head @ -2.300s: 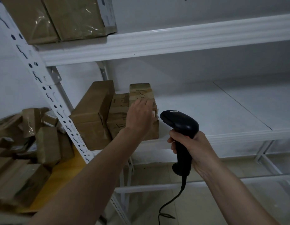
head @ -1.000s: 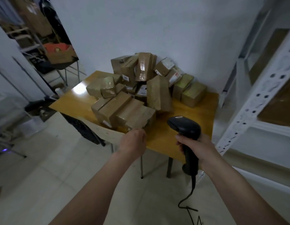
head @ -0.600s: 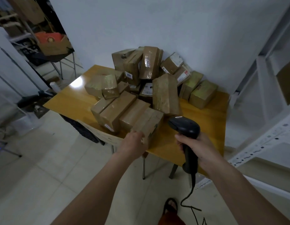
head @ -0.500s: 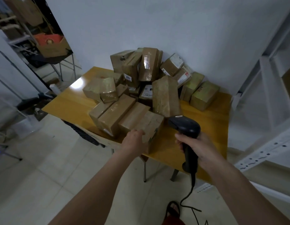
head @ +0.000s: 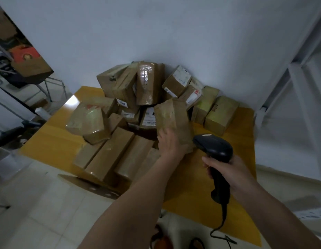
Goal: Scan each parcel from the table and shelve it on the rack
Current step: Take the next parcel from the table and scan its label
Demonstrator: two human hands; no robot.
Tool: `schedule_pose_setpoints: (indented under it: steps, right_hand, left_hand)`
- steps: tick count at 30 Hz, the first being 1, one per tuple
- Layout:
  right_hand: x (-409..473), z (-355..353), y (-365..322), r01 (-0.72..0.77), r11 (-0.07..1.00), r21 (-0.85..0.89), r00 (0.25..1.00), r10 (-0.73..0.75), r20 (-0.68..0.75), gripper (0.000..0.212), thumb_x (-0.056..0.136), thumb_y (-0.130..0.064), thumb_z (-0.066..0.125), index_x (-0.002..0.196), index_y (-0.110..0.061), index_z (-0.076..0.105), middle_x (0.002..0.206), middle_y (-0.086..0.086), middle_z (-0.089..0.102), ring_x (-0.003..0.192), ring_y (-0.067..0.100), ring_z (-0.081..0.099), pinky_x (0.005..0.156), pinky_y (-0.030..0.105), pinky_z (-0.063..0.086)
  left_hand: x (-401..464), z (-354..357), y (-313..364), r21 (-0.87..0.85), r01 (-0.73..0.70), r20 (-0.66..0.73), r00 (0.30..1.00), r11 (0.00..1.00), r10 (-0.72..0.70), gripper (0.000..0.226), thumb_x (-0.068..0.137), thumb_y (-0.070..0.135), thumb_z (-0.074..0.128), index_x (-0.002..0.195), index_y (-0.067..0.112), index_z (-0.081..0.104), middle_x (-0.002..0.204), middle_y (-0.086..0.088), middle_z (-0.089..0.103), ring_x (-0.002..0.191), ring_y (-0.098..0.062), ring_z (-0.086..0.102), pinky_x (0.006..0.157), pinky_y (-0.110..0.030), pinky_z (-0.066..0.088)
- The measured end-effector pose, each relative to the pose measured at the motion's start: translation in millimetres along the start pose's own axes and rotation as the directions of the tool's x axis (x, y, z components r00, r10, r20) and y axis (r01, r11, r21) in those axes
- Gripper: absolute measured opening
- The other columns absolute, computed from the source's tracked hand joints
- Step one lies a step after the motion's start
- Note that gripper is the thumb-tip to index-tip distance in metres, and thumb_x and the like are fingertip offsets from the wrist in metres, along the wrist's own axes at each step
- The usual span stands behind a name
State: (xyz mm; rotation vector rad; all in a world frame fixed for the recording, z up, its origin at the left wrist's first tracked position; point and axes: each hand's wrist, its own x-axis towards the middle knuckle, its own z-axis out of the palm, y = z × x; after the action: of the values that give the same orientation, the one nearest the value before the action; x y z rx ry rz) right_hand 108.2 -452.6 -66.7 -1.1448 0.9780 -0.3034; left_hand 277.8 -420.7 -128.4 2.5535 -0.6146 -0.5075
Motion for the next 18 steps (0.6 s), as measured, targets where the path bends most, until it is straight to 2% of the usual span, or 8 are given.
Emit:
schedule_pose_setpoints:
  steps: [5, 8, 11, 14, 18]
  right_hand:
    - [24, -2, -3, -0.018, 0.999, 0.028, 0.996, 0.02, -0.084, 0.006, 0.082, -0.006, 0.072, 0.084, -0.003, 0.067, 0.071, 0.009, 0.064, 0.065, 0.023, 0.059, 0.059, 0.03, 0.051]
    - [33, -2, -3, -0.024, 0.998, 0.053, 0.992, 0.031, -0.119, 0.008, 0.082, -0.005, 0.072, 0.087, -0.006, 0.066, 0.073, 0.01, 0.064, 0.066, 0.024, 0.06, 0.06, 0.032, 0.051]
    - [40, -1, 0, -0.035, 0.998, 0.043, 0.991, 0.04, -0.125, 0.009, 0.082, -0.007, 0.072, 0.087, -0.004, 0.066, 0.073, 0.013, 0.062, 0.066, 0.025, 0.058, 0.062, 0.033, 0.05]
    - [45, 2, 5, -0.039, 0.998, 0.047, 0.989, 0.045, -0.141, 0.01, 0.081, -0.008, 0.073, 0.087, -0.005, 0.066, 0.074, 0.016, 0.061, 0.068, 0.028, 0.057, 0.069, 0.04, 0.049]
    - [48, 7, 10, -0.049, 0.997, 0.053, 0.986, 0.056, -0.154, 0.009, 0.081, -0.008, 0.074, 0.085, -0.004, 0.067, 0.074, 0.017, 0.063, 0.067, 0.029, 0.057, 0.068, 0.04, 0.048]
  left_hand:
    - [35, 30, 25, -0.034, 0.038, -0.103, 0.994, 0.999, -0.042, 0.126, 0.067, 0.036, 0.086, 0.151, 0.019, -0.004, 0.152, -0.019, 0.019, 0.137, -0.035, 0.028, 0.112, -0.045, 0.031]
    - [53, 40, 27, 0.022, 0.093, -0.096, 0.991, 0.995, -0.09, 0.132, 0.067, 0.044, 0.085, 0.152, 0.015, -0.012, 0.155, -0.02, 0.012, 0.141, -0.035, 0.021, 0.115, -0.045, 0.027]
    - [63, 46, 23, 0.068, 0.139, -0.107, 0.985, 0.988, -0.132, 0.136, 0.066, 0.052, 0.083, 0.152, 0.015, -0.015, 0.155, -0.019, 0.011, 0.142, -0.035, 0.02, 0.115, -0.046, 0.026]
    - [70, 51, 19, 0.033, 0.188, -0.101, 0.978, 0.982, -0.184, 0.136, 0.065, 0.053, 0.083, 0.152, 0.019, -0.016, 0.155, -0.02, 0.012, 0.142, -0.037, 0.019, 0.114, -0.049, 0.024]
    - [76, 53, 22, -0.063, 0.251, -0.056, 0.965, 0.966, -0.254, 0.134, 0.065, 0.049, 0.084, 0.152, 0.02, -0.014, 0.157, -0.019, 0.009, 0.145, -0.038, 0.013, 0.115, -0.053, 0.02]
